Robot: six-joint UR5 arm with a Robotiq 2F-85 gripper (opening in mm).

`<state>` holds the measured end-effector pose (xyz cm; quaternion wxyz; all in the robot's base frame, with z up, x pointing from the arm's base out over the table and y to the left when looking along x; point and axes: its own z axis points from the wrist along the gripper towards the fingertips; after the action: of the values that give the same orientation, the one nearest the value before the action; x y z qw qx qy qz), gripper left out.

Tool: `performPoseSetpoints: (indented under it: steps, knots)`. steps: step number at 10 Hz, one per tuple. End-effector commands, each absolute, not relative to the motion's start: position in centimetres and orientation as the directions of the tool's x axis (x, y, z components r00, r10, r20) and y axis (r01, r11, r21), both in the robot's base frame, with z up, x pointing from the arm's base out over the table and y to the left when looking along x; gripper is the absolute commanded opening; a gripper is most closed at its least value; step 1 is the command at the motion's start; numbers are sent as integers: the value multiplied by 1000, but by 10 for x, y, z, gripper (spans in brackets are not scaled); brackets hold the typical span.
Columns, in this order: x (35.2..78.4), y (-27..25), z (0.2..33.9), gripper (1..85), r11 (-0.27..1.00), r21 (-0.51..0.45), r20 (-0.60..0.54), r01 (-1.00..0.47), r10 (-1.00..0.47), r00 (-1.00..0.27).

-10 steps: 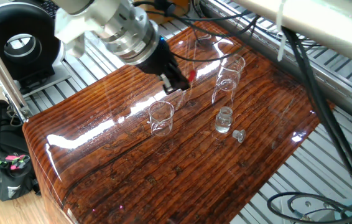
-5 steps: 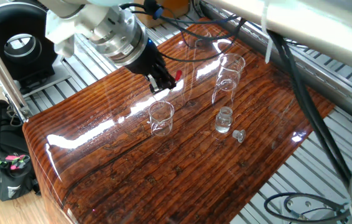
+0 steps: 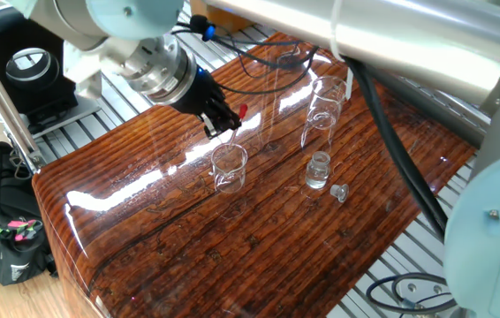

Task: Transfer liquid using a dropper

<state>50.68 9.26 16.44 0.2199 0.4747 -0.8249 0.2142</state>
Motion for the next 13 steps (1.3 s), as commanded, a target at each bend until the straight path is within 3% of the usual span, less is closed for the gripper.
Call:
performPoseSetpoints:
  steps: [1, 5, 13]
  knots:
    - [500, 96, 151, 20, 452, -117, 573, -885, -696, -432]
    - [489, 96, 124, 20, 449, -94, 553, -889, -719, -422]
    - [490, 107, 112, 20, 442, -83, 539, -893, -733, -414]
